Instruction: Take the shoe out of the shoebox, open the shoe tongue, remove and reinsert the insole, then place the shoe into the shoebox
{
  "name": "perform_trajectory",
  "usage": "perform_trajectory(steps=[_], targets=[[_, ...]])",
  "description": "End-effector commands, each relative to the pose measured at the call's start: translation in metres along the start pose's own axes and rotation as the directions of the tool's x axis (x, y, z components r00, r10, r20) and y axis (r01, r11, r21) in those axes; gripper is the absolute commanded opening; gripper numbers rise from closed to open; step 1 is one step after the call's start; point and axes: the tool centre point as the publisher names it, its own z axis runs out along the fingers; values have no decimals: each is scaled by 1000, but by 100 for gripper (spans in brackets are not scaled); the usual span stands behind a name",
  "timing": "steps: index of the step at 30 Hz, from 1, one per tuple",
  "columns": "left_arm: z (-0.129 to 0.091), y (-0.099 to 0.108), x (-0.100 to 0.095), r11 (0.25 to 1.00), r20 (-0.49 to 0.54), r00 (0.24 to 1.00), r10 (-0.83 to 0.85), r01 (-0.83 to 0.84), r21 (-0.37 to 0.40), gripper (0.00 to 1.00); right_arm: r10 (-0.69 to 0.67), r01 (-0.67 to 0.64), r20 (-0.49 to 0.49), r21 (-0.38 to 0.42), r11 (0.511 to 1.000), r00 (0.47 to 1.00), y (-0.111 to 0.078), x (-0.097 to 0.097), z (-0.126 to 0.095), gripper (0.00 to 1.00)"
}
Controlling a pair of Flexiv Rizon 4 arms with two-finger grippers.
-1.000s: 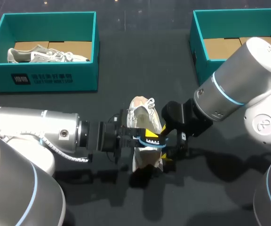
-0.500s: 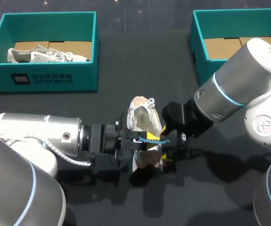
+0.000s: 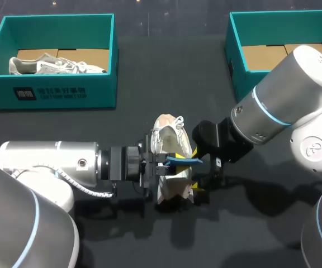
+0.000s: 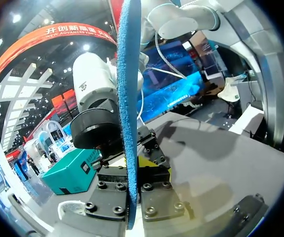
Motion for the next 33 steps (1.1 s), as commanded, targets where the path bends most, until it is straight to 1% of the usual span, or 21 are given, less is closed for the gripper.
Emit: perform_trajectory(steps=[1, 13, 24, 33], targets=[[1, 4, 2, 1000, 7, 1000, -13, 13, 19, 0, 0, 0, 2, -1, 1000, 1000, 0, 1, 1, 100], [-1, 12, 1, 999, 14, 999, -35, 35, 38, 0, 0, 0, 2, -1, 1000, 1000, 0, 1, 1, 100], [-11, 14, 2, 999, 31, 999, -27, 26, 39, 0, 0, 0, 2, -1, 1000, 1000, 0, 1, 1, 100], [-15, 24, -2, 999, 42, 998, -38, 36, 30, 0, 0, 0, 2, -1, 1000, 1000, 0, 1, 1, 100]])
